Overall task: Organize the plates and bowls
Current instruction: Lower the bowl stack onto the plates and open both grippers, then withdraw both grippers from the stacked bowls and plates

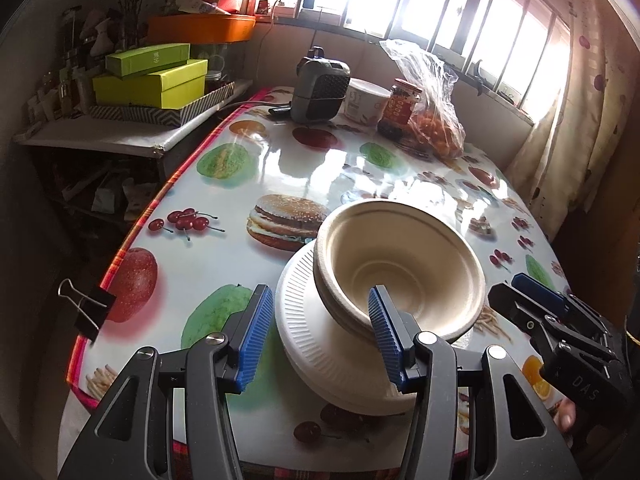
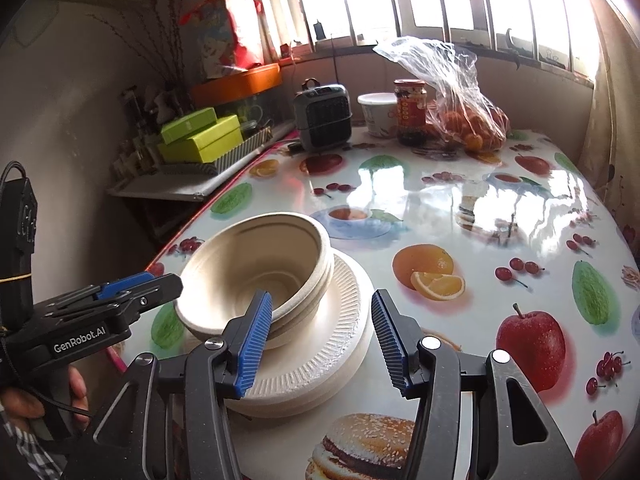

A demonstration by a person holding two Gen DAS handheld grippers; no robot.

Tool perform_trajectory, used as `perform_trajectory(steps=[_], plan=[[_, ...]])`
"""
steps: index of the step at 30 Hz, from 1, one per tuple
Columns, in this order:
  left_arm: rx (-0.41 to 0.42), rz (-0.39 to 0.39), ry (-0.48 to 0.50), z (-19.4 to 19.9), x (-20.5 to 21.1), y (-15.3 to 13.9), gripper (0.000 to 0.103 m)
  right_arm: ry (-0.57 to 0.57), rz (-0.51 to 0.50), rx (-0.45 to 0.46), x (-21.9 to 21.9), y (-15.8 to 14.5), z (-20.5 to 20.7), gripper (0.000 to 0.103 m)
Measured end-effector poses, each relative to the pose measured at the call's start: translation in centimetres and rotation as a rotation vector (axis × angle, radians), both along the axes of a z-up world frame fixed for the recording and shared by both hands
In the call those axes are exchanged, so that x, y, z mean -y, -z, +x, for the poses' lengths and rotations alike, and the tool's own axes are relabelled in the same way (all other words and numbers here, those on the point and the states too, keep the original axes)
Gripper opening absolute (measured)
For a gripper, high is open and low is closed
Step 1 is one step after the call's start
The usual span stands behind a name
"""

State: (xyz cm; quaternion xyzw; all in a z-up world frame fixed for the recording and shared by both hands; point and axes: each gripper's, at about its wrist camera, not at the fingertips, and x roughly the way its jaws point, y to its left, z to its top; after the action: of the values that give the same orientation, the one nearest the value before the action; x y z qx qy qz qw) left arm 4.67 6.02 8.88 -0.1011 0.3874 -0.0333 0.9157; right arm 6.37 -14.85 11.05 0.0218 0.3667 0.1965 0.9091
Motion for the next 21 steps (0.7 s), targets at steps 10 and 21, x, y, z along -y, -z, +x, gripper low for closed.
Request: perform_trajectory(steps=[10,21], plan=[[0.014,0.062,-0.043,-3.0,-0.9,1.1,0.052,-0.003,-0.027,0.029,1.0,0.8,-2.8,0.062],[-0.016,0.122,-0.063,-4.6,-1.4,4.3,0.057,0.002,-0.099,-0.035,1.9,4.5,-4.3,0.072]])
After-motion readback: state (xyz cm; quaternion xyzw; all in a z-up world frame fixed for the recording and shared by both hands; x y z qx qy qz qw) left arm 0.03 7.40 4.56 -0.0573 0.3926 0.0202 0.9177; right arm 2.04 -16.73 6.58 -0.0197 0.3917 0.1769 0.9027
